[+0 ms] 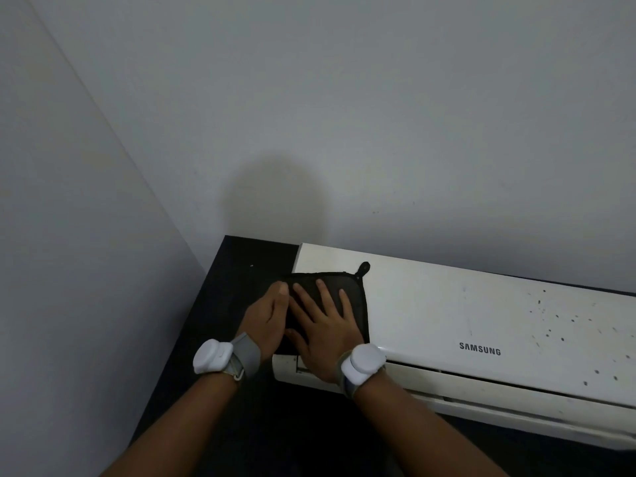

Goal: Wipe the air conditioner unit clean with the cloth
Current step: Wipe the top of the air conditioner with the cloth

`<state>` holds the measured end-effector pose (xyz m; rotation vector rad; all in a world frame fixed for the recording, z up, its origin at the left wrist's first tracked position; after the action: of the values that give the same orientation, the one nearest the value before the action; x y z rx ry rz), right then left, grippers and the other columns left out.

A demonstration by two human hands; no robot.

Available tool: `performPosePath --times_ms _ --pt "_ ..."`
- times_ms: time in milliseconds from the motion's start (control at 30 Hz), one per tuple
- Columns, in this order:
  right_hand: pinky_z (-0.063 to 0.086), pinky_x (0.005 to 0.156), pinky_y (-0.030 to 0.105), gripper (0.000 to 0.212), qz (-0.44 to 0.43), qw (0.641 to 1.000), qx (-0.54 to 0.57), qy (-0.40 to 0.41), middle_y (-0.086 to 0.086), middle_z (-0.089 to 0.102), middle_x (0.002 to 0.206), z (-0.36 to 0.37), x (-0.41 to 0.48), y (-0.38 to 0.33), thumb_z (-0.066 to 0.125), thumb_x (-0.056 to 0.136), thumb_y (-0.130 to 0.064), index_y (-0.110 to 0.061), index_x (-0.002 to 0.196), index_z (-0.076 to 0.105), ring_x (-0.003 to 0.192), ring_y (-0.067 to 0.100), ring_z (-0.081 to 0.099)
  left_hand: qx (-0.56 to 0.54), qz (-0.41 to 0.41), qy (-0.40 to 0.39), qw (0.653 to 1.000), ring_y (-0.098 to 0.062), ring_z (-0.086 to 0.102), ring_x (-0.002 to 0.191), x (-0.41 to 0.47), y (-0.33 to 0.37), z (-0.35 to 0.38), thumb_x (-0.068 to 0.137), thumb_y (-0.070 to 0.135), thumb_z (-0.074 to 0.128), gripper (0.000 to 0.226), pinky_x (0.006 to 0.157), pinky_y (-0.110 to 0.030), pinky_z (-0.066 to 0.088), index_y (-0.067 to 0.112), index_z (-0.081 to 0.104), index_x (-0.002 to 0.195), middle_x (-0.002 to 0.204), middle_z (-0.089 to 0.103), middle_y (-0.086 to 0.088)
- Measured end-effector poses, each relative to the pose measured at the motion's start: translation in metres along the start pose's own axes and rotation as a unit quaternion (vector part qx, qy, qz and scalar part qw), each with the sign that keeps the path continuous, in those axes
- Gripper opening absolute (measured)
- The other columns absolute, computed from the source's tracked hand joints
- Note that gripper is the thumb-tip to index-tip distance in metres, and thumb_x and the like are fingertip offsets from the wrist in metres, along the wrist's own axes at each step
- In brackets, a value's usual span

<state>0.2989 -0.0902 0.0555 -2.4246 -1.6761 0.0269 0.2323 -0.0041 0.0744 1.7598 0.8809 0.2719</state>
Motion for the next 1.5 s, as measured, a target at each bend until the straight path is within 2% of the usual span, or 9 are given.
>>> performPosePath --times_ms 67,133,300,500,733,967,1100,1267,1500 --pt "0.006 0.116 0.053 0.056 -0.005 1.000 -0.001 0.003 -0.012 0.016 0.159 -0.004 -0.006 0.005 0.028 0.097 -0.055 -0.037 0.149 0.020 0.147 0.025 0.008 0.011 0.021 -0.002 1.000 -0.001 0.058 0.106 -0.001 0.006 0.002 0.089 0.058 0.026 0.052 0.092 -0.022 0.047 0.028 0.053 0.122 0.114 0.062 0.002" --pt "0.006 0.116 0.052 0.055 -0.008 1.000 -0.002 0.002 -0.011 0.018 0.158 -0.008 -0.011 0.011 0.027 0.098 -0.055 -0.037 0.149 0.021 0.147 0.025 0.009 0.029 0.033 -0.001 0.999 -0.013 0.047 0.124 0.000 0.014 0.004 0.092 0.054 0.026 0.060 0.103 -0.027 0.036 0.020 0.038 0.140 0.135 0.051 -0.007" --pt "0.011 0.116 0.050 0.057 0.024 1.000 -0.015 -0.001 -0.009 0.020 0.158 -0.017 -0.034 0.050 0.024 0.097 -0.058 -0.035 0.149 0.023 0.147 0.023 0.012 0.075 0.074 -0.003 0.994 -0.005 0.034 0.126 0.004 0.042 0.028 0.099 0.040 0.026 0.052 0.096 -0.006 0.026 0.015 0.028 0.144 0.147 0.038 -0.008" --pt "0.015 0.116 0.050 0.058 0.088 0.995 -0.031 -0.019 -0.010 0.019 0.158 -0.027 -0.068 0.096 0.022 0.096 -0.060 -0.035 0.149 0.023 0.147 0.023 0.014 0.101 0.078 -0.036 0.991 -0.012 0.019 0.142 0.003 0.053 0.064 0.095 0.048 0.027 0.062 0.117 -0.031 0.015 0.015 0.020 0.147 0.155 0.023 -0.002" --pt "0.008 0.118 0.048 0.060 0.152 0.987 -0.050 -0.033 -0.014 0.007 0.159 -0.039 -0.121 0.156 0.014 0.096 -0.061 -0.038 0.151 0.014 0.148 0.020 0.003 0.131 0.097 -0.082 0.983 -0.008 0.014 0.143 -0.010 0.069 0.124 0.095 0.050 0.026 0.062 0.114 -0.022 0.007 0.019 0.017 0.148 0.156 0.016 0.004" --pt "0.011 0.116 0.048 0.059 0.201 0.978 -0.043 -0.029 -0.014 0.012 0.159 -0.052 -0.151 0.205 0.013 0.095 -0.059 -0.038 0.150 0.018 0.147 0.020 0.009 0.159 0.125 -0.118 0.972 -0.002 0.007 0.141 -0.026 0.077 0.168 0.098 0.044 0.027 0.058 0.113 -0.018 0.002 0.017 0.016 0.148 0.157 0.012 0.005" --pt "0.004 0.116 0.047 0.061 0.227 0.973 -0.026 -0.040 -0.017 0.006 0.159 -0.052 -0.140 0.242 0.003 0.092 -0.063 -0.043 0.149 0.008 0.147 0.018 0.003 0.180 0.125 -0.128 0.967 0.004 0.004 0.137 -0.034 0.077 0.181 0.098 0.044 0.026 0.058 0.109 -0.013 -0.001 0.017 0.014 0.148 0.157 0.010 0.006" --pt "0.002 0.114 0.051 0.065 0.265 0.963 -0.009 -0.039 -0.014 0.009 0.159 -0.047 -0.106 0.282 -0.001 0.088 -0.064 -0.042 0.149 0.011 0.146 0.021 0.005 0.199 0.110 -0.132 0.965 0.004 0.003 0.137 -0.040 0.073 0.190 0.098 0.045 0.024 0.058 0.109 -0.013 -0.002 0.018 0.011 0.148 0.157 0.007 0.007" --pt "-0.006 0.107 0.055 0.069 0.232 0.970 0.013 -0.074 -0.014 0.008 0.160 -0.028 -0.064 0.272 -0.004 0.086 -0.064 -0.040 0.149 0.008 0.146 0.026 0.003 0.191 0.077 -0.130 0.970 -0.004 0.005 0.142 -0.046 0.072 0.205 0.093 0.052 0.019 0.065 0.112 -0.017 0.000 0.019 0.010 0.148 0.157 0.007 0.005"
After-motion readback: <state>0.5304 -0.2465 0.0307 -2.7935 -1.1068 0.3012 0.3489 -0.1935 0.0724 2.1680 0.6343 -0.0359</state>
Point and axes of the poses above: each hand's wrist, its own x-axis towards the middle knuckle, its own z-axis out of the palm, y = z × x, the point moved 9 cm from there along x, towards the middle knuckle
